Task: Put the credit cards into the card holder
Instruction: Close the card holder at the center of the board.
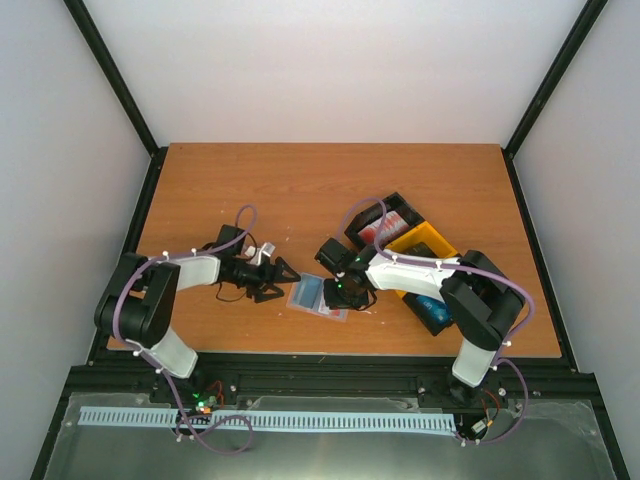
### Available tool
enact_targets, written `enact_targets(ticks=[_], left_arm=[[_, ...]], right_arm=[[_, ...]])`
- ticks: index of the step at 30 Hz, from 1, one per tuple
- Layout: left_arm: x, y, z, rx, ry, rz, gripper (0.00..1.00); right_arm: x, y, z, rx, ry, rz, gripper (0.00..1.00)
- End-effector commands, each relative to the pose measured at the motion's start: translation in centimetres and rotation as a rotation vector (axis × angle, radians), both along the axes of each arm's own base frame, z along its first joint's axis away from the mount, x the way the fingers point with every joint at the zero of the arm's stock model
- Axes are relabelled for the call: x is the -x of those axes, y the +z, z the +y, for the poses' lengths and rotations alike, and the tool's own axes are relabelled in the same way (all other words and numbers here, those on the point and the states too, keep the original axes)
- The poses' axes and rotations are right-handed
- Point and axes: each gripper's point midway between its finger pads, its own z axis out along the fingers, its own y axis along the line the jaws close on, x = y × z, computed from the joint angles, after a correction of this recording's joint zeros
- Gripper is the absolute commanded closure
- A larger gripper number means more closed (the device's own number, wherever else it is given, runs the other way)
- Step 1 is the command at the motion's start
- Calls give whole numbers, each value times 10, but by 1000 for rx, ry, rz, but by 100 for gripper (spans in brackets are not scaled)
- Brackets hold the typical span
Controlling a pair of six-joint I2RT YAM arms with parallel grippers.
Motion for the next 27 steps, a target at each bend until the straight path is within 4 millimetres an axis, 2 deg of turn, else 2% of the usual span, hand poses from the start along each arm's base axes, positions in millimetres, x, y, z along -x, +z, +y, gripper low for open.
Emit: enact_targets(ticks=[1, 8, 16, 27], left_arm=[[14, -24, -3, -64, -10, 101, 11], [16, -26, -16, -60, -40, 117, 11], [17, -4, -34, 100, -98, 94, 11], [24, 16, -44, 243, -117, 139, 10]], right_arm=[[2, -9, -7, 56, -13, 16, 70], [3, -14, -6, 50, -11, 28, 70], [7, -18, -3, 26, -10, 45, 70], [8, -20, -3, 18, -15, 46, 70]])
